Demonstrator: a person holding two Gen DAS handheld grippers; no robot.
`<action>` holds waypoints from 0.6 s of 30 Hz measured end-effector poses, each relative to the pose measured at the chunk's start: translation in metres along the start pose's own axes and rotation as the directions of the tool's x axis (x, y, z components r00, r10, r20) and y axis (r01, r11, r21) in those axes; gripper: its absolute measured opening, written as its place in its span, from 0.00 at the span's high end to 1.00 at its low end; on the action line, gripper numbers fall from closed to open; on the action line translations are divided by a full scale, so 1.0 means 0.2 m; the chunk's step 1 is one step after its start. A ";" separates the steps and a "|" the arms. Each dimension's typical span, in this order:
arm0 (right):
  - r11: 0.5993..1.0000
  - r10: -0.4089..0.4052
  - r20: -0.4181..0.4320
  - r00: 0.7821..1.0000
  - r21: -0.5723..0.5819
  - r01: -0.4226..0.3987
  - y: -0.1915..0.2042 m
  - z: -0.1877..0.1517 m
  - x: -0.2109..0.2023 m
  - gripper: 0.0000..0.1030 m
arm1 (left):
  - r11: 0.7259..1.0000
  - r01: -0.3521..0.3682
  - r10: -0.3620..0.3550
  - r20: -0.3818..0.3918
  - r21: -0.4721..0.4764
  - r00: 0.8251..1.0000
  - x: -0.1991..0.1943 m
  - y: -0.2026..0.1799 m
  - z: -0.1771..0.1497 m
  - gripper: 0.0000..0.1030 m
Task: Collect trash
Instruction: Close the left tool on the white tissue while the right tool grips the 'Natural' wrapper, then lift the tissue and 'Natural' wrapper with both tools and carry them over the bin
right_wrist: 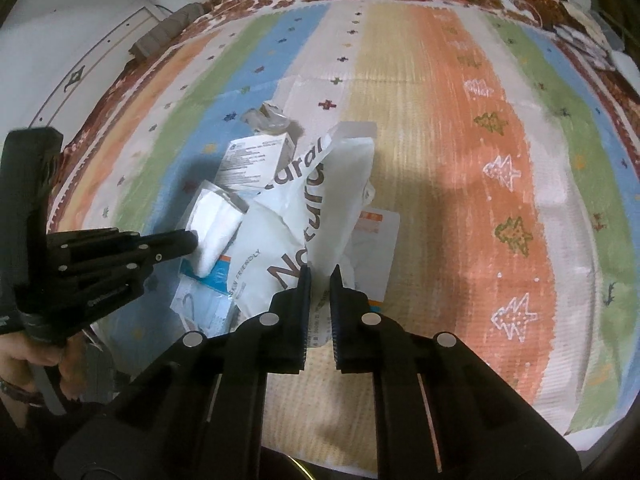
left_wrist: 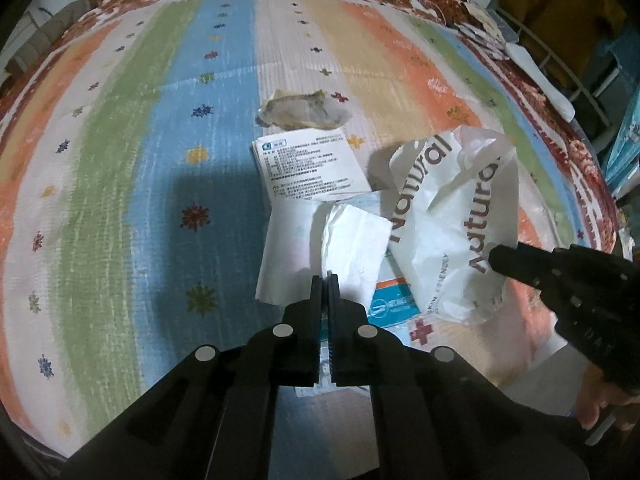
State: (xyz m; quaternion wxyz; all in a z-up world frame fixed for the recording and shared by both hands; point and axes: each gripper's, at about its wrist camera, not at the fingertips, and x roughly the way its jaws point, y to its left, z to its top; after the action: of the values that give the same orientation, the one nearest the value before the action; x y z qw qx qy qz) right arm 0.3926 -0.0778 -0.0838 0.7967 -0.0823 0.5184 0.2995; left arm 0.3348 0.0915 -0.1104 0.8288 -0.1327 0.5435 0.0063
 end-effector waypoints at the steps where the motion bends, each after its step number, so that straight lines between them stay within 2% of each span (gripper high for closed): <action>1: 1.000 -0.005 0.004 1.000 -0.007 0.005 0.01 0.00 -0.01 0.92 | 1.000 -0.001 0.001 0.001 -0.003 1.000 -0.01 0.00 0.00 0.98; 8: 0.999 -0.028 0.031 0.999 -0.038 0.029 0.04 -0.03 -0.12 0.93 | 0.999 0.018 -0.017 0.019 -0.043 1.000 -0.13 0.00 -0.03 0.99; 11: 0.998 -0.028 0.040 0.999 -0.049 0.030 0.06 -0.06 -0.16 0.93 | 0.998 0.044 -0.041 0.066 -0.041 0.997 -0.23 -0.02 -0.04 0.99; 18: 0.993 -0.040 0.072 0.997 -0.109 0.048 0.18 -0.13 -0.31 0.93 | 0.996 0.068 -0.062 0.114 -0.053 0.992 -0.42 -0.06 -0.09 0.99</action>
State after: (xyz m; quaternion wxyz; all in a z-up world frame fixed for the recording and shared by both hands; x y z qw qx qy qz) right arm 0.3351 -0.0845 -0.0339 0.8149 -0.1270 0.4710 0.3128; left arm 0.2855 0.0869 -0.0380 0.8538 -0.1732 0.4909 0.0021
